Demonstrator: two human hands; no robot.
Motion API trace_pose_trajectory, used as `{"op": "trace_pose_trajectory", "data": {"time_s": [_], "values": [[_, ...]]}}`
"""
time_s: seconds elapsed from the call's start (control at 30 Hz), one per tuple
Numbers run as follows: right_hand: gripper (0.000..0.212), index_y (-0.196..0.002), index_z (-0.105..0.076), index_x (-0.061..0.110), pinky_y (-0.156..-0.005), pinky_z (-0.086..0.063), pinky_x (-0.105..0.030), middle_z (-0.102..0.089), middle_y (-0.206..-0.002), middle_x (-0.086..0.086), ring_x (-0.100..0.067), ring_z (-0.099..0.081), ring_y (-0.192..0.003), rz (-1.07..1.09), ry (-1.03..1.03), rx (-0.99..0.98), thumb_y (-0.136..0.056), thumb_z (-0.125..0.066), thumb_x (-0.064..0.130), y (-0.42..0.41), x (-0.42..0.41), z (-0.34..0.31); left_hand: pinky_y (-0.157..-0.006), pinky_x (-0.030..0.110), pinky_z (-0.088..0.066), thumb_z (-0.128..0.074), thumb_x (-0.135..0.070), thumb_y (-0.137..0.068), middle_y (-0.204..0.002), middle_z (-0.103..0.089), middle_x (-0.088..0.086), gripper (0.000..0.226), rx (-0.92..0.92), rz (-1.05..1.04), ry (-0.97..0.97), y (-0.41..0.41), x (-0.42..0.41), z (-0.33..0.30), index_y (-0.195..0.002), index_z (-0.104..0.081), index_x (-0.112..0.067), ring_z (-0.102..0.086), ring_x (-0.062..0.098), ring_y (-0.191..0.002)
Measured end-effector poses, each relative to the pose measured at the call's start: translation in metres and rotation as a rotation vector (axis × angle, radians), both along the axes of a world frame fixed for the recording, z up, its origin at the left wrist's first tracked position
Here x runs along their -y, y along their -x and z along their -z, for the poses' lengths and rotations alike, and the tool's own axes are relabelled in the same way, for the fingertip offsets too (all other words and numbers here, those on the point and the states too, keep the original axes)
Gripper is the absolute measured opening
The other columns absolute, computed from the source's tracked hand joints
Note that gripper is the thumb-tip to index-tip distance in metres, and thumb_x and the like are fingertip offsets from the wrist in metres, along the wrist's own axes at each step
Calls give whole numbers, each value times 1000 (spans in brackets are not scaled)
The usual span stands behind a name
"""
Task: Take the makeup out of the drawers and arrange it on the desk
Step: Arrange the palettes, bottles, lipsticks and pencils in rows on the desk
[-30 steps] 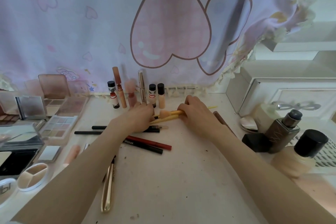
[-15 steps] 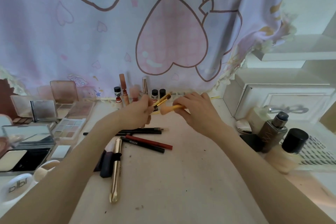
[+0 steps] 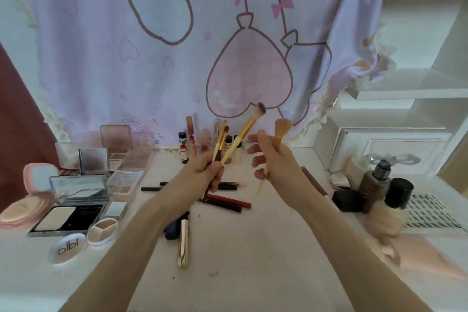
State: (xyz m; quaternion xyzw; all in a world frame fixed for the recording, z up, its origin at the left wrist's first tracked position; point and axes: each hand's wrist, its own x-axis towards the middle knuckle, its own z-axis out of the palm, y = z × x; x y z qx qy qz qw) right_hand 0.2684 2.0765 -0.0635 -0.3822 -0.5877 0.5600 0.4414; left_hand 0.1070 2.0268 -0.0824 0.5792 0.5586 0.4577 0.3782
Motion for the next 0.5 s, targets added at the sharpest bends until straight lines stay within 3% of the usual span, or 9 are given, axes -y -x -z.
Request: {"op": "trace_pose_trajectory", "data": {"time_s": [0.13, 0.2, 0.3, 0.37, 0.43, 0.5], "values": [[38, -92, -66, 11, -67, -40, -28, -57, -83, -8, -16, -50, -74, -68, -84, 100, -97, -41, 39, 2, 1, -4, -62, 14, -49, -39, -13, -97, -67, -55, -6, 23, -130, -31, -82, -24, 8, 3, -88, -58, -23, -53, 0, -56], [31, -86, -66, 17, -68, -37, -21, -59, -79, -4, -7, -53, -69, -125, -148, 161, -98, -42, 33, -1, 5, -3, -63, 12, -49, -41, -12, -96, -72, -59, -4, 24, -148, -14, -89, -32, 9, 1, -86, -58, -25, -57, -2, -59], [27, -89, -64, 9, -56, -38, -8, -57, -64, 8, 5, -50, -51, -164, -215, 164, -98, -43, 23, -7, 12, 1, -67, 12, -51, -43, -10, -96, -78, -64, -1, 23, -97, 4, -63, -39, 10, 0, -86, -61, -20, -62, 4, -69], [26, -84, -61, 9, -49, -36, -3, -54, -52, 17, 8, -49, -47, -120, -237, 157, -99, -42, 20, -11, 13, 5, -70, 13, -50, -47, -15, -94, -81, -66, -3, 18, -176, -15, -83, -43, 10, 3, -89, -63, -19, -63, 7, -76], [27, -79, -59, 16, -55, -37, 1, -56, -56, 23, 15, -51, -55, -30, -265, 190, -99, -41, 22, -15, 13, 9, -73, 14, -47, -53, -22, -92, -85, -66, -7, 13, -308, -50, -107, -46, 10, 11, -94, -66, -20, -62, 7, -81], [29, -75, -58, 20, -64, -38, 1, -59, -71, 17, 14, -53, -66, 49, -262, 198, -99, -41, 24, -19, 10, 13, -75, 11, -45, -57, -23, -89, -89, -64, -11, 16, -354, -73, -103, -48, 12, 23, -102, -67, -20, -61, 3, -84]]}}
